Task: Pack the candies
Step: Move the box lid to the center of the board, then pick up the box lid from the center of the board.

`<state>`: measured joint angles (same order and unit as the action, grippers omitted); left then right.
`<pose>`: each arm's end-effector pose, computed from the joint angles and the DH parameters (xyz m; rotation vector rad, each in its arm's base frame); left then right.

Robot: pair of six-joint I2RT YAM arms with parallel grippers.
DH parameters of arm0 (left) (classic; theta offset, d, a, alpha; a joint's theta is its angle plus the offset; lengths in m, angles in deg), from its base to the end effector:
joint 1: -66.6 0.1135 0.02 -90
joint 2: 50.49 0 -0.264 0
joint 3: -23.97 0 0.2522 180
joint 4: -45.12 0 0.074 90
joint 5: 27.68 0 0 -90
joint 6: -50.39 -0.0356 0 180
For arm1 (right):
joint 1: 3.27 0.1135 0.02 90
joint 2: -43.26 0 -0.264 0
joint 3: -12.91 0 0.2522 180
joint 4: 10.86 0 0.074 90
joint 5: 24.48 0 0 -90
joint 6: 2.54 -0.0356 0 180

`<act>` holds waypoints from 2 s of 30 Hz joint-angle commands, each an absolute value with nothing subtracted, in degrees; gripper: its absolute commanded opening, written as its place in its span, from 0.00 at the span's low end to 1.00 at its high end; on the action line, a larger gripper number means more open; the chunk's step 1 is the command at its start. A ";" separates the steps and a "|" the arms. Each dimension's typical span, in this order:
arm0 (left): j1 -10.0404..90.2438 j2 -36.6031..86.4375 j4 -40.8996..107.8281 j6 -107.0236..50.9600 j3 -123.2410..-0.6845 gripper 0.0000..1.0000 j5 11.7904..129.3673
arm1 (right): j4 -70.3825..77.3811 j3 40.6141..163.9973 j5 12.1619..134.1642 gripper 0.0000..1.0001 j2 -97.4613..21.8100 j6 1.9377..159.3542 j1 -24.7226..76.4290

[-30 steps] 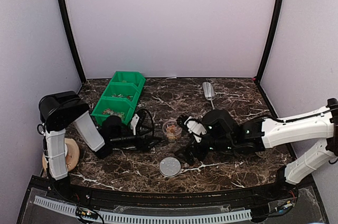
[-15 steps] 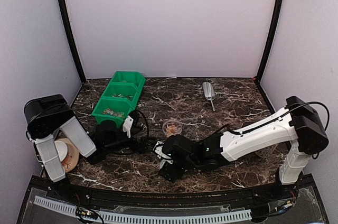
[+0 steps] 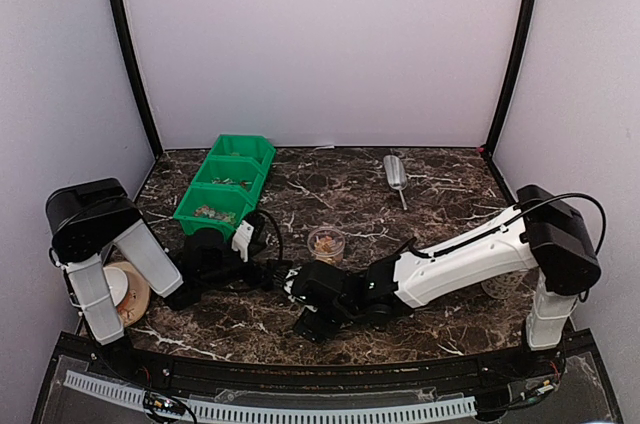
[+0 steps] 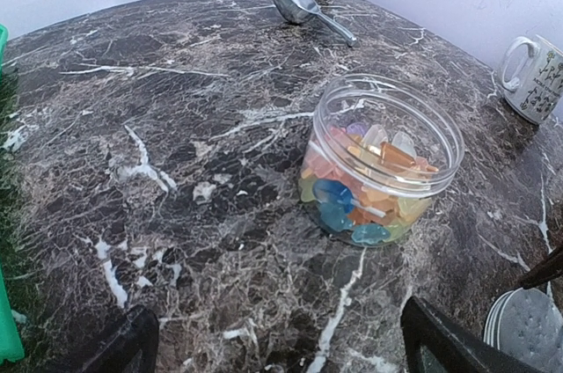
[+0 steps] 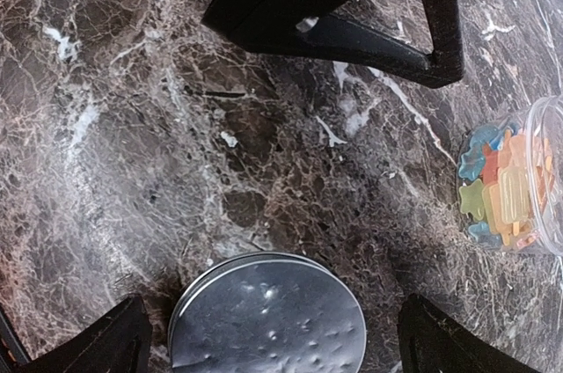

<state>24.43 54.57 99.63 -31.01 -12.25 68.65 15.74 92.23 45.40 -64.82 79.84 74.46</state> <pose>0.2090 -0.1947 0.1062 0.6198 1.7755 -0.7194 0.0936 0.3727 0.1547 -1.3017 2.0922 0.1992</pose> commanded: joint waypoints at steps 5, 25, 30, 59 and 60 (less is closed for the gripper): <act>24.23 55.24 98.31 -31.09 -13.50 0.99 68.92 | 17.38 91.75 41.61 0.98 -65.56 76.86 74.77; 24.24 55.99 96.90 -30.32 -14.67 0.99 70.58 | 12.82 78.42 45.51 1.00 -56.33 69.05 68.31; 24.24 55.97 96.71 -30.28 -14.75 0.99 70.67 | 9.71 78.32 48.96 0.98 -55.55 70.62 67.78; 24.24 55.68 95.96 -30.39 -14.84 0.99 70.14 | 8.70 86.52 57.82 1.00 -63.82 71.46 63.72; 24.24 55.73 95.96 -30.41 -14.84 0.99 70.21 | 8.70 86.55 57.70 0.99 -63.76 71.39 63.69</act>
